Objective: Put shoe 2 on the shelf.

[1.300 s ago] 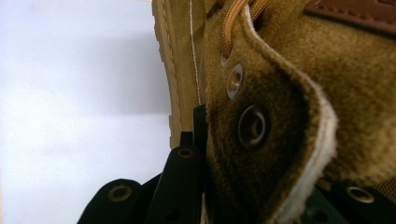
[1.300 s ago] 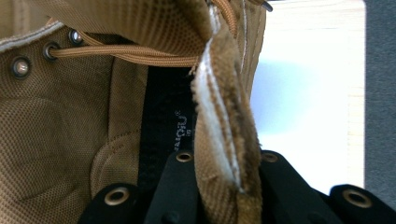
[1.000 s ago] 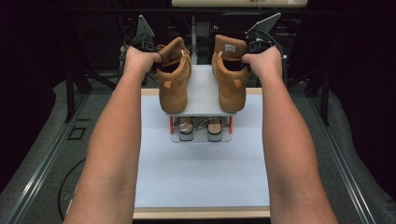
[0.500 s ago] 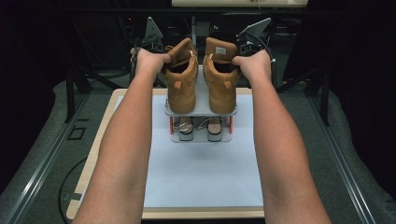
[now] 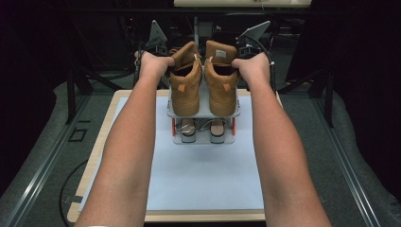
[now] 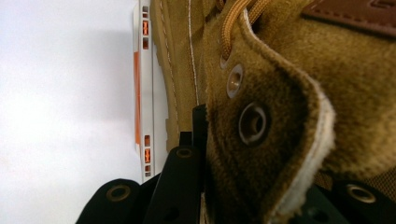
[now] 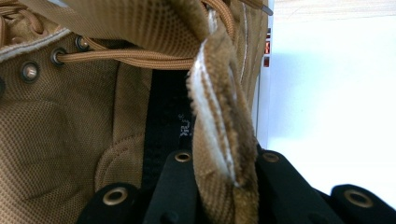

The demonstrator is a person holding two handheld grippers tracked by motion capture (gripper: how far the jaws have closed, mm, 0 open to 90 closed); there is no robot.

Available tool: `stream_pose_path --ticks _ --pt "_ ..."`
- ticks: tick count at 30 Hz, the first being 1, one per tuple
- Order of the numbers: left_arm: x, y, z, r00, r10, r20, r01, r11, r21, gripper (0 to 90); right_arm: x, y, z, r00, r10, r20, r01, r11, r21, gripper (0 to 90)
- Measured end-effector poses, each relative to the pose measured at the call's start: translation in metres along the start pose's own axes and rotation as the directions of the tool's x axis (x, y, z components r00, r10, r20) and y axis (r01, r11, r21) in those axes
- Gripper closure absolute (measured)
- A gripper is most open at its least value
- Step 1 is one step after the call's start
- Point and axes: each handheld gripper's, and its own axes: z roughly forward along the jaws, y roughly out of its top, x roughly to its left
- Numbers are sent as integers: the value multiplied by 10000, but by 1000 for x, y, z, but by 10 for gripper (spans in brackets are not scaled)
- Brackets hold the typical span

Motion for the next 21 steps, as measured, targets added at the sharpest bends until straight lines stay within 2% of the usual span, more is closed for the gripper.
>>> stream_pose_path --ticks 4,13,14,16,21 --pt "-1 0 3 10000 -4 -87 3 10000 -21 847 1 0 0 10000 93 -15 -93 10000 -32 844" --pt "3 0 5 9998 -33 205 34 10000 -65 835 -2 1 2 9996 201 -216 -201 9998 -41 839" --pt "0 -1 5 9999 88 53 -87 9999 -118 827 -1 0 3 9998 91 -197 -93 9999 -54 831" --pt "-2 -1 5 9998 198 8 -198 9998 -104 815 0 0 2 9999 -4 -146 4 10000 -7 821" --pt "-5 0 6 9997 248 -7 -248 9996 -138 798 4 0 2 9997 -249 58 250 9996 -97 790"
